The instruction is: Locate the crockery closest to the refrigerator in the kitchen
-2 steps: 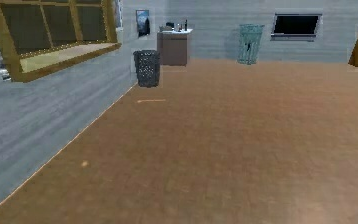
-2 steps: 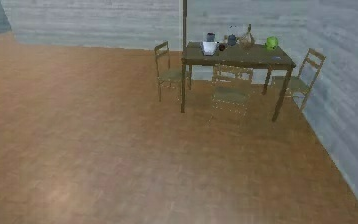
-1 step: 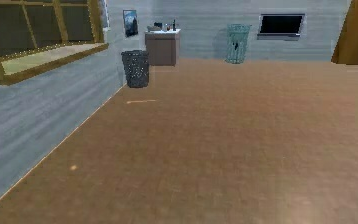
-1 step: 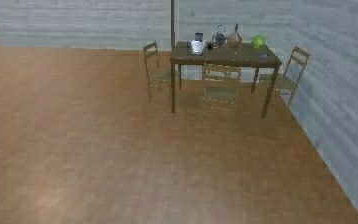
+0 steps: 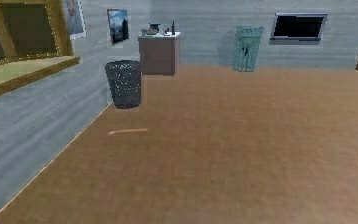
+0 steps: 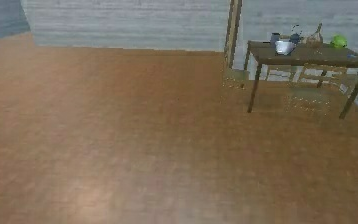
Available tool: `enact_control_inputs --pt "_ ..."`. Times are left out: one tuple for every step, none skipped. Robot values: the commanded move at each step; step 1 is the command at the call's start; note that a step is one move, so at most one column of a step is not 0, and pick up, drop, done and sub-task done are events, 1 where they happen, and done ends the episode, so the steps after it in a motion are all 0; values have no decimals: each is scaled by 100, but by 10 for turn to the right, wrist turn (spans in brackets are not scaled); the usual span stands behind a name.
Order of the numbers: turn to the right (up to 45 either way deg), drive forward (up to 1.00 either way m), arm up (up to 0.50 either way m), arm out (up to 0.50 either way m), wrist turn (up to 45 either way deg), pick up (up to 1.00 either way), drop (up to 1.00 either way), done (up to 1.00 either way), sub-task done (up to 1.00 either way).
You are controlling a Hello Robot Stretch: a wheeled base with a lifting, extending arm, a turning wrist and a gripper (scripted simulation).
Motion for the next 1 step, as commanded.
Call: enact_control_inputs --pt "0 100 0 0 0 0 0 0 0"
